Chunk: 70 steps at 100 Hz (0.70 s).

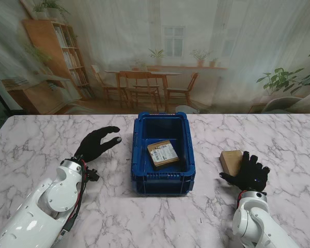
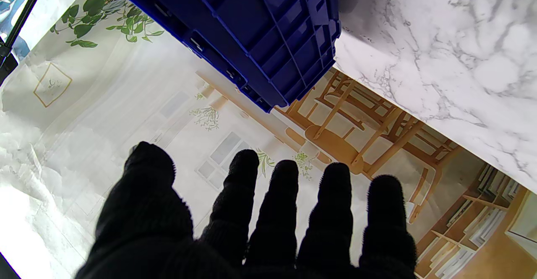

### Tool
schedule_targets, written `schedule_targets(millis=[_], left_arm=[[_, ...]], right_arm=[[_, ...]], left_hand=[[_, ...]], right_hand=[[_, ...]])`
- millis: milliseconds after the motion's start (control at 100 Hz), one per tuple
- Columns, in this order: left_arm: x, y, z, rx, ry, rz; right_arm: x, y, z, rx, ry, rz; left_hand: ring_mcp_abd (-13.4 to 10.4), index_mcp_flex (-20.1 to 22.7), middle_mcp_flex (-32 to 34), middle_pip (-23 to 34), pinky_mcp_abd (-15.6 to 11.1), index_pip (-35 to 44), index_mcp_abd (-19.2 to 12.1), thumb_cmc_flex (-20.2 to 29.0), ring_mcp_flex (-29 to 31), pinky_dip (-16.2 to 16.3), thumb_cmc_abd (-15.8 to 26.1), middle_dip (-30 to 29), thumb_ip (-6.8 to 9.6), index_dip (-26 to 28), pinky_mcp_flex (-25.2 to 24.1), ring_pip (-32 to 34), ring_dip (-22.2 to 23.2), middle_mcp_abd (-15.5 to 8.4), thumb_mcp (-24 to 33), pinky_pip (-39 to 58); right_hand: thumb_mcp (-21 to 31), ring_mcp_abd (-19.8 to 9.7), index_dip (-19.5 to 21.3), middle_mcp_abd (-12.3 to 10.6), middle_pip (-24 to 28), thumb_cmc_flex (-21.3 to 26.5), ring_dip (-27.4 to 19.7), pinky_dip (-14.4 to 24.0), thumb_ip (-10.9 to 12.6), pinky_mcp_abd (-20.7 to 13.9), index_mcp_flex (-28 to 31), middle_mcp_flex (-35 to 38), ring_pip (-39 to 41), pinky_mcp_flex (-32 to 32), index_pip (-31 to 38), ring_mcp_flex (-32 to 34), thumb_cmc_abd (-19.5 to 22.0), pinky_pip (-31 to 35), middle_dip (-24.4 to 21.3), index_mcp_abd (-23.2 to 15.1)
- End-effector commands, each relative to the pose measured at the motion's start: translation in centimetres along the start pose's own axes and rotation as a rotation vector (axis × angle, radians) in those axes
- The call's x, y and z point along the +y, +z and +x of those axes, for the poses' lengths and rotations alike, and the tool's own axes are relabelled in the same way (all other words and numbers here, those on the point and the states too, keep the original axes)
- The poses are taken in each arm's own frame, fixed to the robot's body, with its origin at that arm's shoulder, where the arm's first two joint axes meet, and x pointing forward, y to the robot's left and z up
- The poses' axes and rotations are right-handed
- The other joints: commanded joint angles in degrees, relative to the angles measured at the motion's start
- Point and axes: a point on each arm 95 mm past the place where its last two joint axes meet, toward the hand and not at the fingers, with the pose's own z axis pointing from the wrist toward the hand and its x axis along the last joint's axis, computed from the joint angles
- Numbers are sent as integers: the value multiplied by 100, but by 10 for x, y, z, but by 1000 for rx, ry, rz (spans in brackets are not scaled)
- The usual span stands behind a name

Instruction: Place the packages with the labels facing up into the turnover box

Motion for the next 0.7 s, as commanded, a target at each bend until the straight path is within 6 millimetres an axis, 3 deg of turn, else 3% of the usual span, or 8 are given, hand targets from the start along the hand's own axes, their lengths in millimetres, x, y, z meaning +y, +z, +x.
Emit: schedule_targets(millis=[0,260,420,550,690], left_arm=[[3,0,0,-2,-2,-18],[4,1,0,0,-3,-22],[4,1,0,1,-3,-24],[4,1,0,1,-2,-24],[3,1,0,4,0,-25]], right_arm=[[-5,-1,-3,-20,-19,-1],[-10,1,-6,-70,-26,20],[-13,2,-5,-96,-18,45],[-14,2,-3,-109,16,63],[-12,3,1,-113,42,62]], left_hand=[[-52,139,97,54,93,-23,6,153,22,113,226,60,75,62,-92,-47,95,-83,-52,-130],[-57,149,98,53,95,-22,13,138,23,114,221,59,72,60,-95,-49,93,-88,-56,-134],[-62,146,97,53,95,-23,10,140,24,114,224,58,72,59,-95,-49,93,-89,-54,-136],[-65,144,99,53,94,-24,7,142,20,113,228,58,73,59,-98,-52,92,-91,-51,-140],[-58,143,99,54,92,-23,2,130,18,114,226,59,72,59,-97,-53,91,-91,-53,-142]], right_hand=[[27,-98,89,168,154,-247,161,-76,31,-274,180,-200,244,-37,-172,-89,-98,211,28,332],[162,-59,106,188,154,-264,182,-56,16,-315,591,-127,383,-55,-96,-146,-115,327,-2,333],[65,-51,307,210,176,39,251,-47,67,-299,942,-106,547,-83,229,-167,-124,366,7,331],[-298,-84,985,160,369,676,356,-3,186,-282,1116,-79,771,-22,822,-98,-76,477,122,117],[-1176,-218,1892,-38,965,1899,616,136,418,-280,895,194,1315,147,1333,189,545,713,511,-133]])
